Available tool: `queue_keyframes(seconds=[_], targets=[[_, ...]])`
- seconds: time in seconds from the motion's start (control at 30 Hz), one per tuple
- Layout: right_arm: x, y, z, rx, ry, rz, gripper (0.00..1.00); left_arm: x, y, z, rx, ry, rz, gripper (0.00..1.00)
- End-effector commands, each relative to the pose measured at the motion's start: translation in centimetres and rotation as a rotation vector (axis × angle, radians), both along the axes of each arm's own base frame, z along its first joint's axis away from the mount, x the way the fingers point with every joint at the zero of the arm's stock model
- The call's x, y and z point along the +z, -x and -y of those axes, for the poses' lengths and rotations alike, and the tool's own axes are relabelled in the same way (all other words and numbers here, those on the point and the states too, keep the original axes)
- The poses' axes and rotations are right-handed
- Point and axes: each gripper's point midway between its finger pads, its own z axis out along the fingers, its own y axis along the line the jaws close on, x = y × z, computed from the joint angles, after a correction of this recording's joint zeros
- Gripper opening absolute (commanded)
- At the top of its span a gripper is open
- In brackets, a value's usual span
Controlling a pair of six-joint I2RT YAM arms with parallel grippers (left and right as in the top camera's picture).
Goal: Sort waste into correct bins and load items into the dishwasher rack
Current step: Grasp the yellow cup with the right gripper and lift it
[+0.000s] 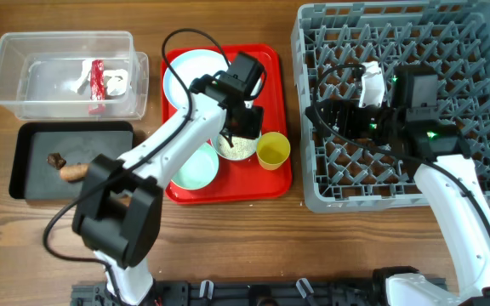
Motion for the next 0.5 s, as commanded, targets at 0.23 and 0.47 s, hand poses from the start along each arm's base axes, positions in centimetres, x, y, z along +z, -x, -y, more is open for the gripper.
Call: queue_keyframes(seconds=[0.23,0.47], targets=[[-0.1,0.0,-0.3,0.008,-0.013,-0.01,1.0,1.5,3.6,2.7,-0.085,0.048,-0.082,0.38],[-0.2,0.1,-0.3,0.008,-0.012,-0.014,1.0,-1.7,3.7,2.3,-0.058,-0.011,-0.143,0.31]])
